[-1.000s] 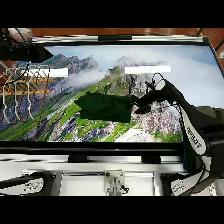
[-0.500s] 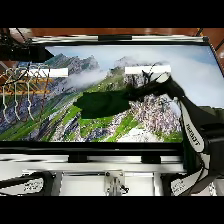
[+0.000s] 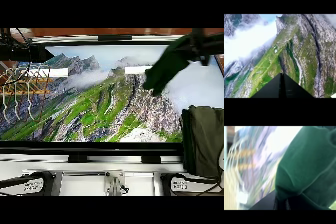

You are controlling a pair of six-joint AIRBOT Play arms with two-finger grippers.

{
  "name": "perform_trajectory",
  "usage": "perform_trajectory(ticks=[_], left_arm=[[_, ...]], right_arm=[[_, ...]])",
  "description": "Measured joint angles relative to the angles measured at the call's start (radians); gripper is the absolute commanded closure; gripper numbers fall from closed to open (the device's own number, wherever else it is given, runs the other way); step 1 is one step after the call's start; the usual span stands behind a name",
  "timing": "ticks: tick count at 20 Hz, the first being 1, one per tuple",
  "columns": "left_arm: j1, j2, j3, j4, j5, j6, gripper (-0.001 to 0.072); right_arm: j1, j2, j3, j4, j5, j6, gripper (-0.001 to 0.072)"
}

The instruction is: Fold the shirts.

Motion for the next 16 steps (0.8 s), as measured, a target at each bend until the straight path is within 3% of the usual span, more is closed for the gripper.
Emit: perform_trajectory(ticks=[8,16], left_arm=[[0.0,0.0,0.0,0.0,-0.006,0.0,0.0674],[0.0,0.0,0.0,0.0,-0.011,-0.002,0.0674]], right_arm=[[-0.349,0.078,0.044,-0.032,0.105,-0.026,0.0643],[-0.455,0.084,0.047,-0.035,0.1,-0.069,0.0642]])
